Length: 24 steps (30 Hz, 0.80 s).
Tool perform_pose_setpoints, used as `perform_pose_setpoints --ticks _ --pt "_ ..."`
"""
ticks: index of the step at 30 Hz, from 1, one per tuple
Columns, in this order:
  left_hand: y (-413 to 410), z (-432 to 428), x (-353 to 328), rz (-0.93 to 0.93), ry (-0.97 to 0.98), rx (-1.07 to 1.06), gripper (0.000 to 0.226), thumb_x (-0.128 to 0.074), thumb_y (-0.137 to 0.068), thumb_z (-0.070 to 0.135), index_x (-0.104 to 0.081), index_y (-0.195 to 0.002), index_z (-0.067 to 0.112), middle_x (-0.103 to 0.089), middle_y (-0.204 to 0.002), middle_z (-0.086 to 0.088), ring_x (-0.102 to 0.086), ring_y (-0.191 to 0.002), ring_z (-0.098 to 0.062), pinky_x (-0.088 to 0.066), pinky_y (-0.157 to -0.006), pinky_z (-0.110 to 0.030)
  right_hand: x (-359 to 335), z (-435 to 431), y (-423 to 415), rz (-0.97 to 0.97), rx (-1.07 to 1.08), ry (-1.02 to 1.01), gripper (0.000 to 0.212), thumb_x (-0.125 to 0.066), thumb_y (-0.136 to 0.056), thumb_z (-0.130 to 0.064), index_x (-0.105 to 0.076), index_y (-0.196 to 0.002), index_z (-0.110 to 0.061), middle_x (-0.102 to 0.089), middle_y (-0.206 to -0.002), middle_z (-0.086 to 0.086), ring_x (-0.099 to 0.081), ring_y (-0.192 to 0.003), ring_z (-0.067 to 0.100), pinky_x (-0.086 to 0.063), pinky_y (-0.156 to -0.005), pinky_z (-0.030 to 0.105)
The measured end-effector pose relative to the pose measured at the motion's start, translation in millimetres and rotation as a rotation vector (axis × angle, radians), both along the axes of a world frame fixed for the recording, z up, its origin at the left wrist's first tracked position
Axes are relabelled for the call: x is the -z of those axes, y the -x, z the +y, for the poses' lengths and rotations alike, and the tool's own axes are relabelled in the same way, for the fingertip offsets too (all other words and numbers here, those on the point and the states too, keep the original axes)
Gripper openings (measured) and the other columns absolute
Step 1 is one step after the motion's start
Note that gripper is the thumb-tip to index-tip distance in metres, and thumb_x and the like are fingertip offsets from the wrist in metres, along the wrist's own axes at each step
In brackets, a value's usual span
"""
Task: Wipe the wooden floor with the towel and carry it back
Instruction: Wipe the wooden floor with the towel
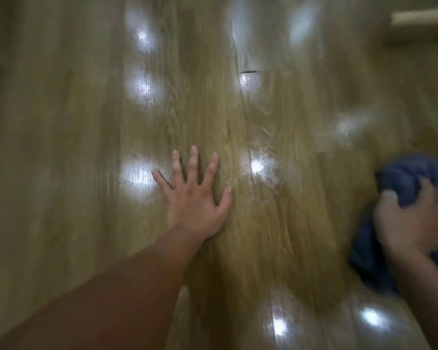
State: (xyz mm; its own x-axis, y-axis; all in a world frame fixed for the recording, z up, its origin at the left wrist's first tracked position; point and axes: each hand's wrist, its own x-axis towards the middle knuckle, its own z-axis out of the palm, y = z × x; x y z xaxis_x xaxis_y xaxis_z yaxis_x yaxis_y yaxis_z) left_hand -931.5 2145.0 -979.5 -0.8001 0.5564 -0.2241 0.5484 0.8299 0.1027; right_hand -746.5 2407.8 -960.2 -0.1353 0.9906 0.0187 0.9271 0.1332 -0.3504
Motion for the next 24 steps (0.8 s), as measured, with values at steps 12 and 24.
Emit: perform_pose_setpoints --ticks 12,24 --pt "-0.9 5.7 -7.6 -0.047 0.007 -0.016 0.087 -0.018 -0.085 0.067 -0.035 -0.15 0.012 -0.019 -0.165 -0.009 0.0 -0.154 -0.033 -0.002 -0.114 -0.072 3.0 -116.2 258.2 -0.045 -1.376 0.081 0.06 -0.049 -0.091 -0.044 -0.039 -0.15 -0.042 -0.027 -0.164 -0.008 -0.024 -0.15 0.028 -0.02 -0.119 0.045" --pt "0.6 3.3 -0.6 -0.009 0.02 0.017 0.085 -0.029 -0.087 0.069 -0.034 -0.149 0.012 -0.016 -0.166 -0.007 -0.004 -0.153 -0.036 -0.006 -0.113 -0.075 -23.2 128.2 16.2 -0.017 -0.086 0.027 0.081 -0.027 -0.07 -0.055 -0.056 -0.121 0.001 -0.055 -0.125 0.031 -0.051 -0.118 0.049 -0.038 -0.107 0.061"
